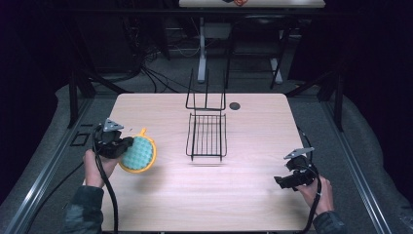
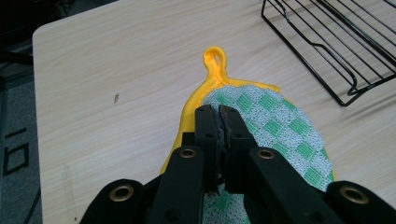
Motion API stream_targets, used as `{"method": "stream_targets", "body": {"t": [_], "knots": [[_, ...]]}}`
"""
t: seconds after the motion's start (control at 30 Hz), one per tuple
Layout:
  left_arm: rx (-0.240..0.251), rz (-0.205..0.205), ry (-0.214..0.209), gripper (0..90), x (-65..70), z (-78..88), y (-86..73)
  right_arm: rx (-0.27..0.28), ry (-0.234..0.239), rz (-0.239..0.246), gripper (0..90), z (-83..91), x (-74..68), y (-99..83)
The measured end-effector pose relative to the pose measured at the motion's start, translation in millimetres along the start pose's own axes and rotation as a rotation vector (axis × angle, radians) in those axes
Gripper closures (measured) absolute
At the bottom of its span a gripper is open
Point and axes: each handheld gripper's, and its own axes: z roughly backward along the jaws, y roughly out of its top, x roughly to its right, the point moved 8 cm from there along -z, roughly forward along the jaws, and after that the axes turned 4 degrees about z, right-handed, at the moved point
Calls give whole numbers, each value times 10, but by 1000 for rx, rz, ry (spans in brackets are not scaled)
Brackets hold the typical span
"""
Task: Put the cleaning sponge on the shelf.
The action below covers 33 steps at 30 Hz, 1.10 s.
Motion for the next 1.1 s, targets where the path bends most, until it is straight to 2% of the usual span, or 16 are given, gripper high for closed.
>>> {"method": "stream_targets", "body": {"t": [0.37, 0.57, 1.1], "knots": [[1, -18, -25, 873, 97, -11, 69, 14, -3, -13, 124, 1, -1, 10], [8, -27, -41, 872, 159, -20, 135, -12, -18, 12, 101, -25, 7, -12], [32, -49, -71, 871, 305, -41, 271, -18, -25, 4, 95, -39, 30, -31]]}}
